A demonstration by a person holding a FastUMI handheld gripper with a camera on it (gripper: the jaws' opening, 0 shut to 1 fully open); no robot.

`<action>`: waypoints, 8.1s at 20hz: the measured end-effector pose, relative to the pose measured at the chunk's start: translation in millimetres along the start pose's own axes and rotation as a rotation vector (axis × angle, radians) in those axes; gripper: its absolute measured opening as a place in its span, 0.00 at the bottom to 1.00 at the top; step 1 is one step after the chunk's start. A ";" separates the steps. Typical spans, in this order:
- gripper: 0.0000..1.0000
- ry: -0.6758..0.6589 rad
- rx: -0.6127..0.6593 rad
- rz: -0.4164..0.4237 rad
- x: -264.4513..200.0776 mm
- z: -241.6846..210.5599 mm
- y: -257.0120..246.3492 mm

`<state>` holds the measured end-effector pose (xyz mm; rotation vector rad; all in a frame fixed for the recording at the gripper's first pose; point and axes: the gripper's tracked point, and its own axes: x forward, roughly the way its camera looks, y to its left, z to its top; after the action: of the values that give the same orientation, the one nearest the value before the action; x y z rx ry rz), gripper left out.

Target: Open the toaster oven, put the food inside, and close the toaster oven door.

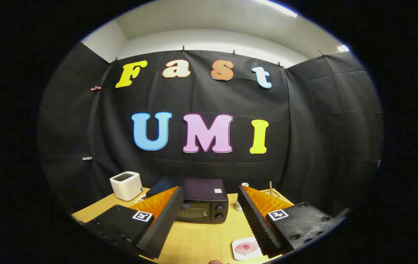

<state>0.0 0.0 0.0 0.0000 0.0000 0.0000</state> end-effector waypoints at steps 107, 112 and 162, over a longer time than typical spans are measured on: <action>0.99 0.904 -0.049 0.020 -28.0 -263.4 -122.3; 0.99 1.004 -0.051 0.009 -11.4 -295.0 -187.7; 0.05 1.181 0.929 -0.176 -96.8 -357.6 -167.6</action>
<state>-96.8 -167.6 -357.6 0.9293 1.1809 -0.1760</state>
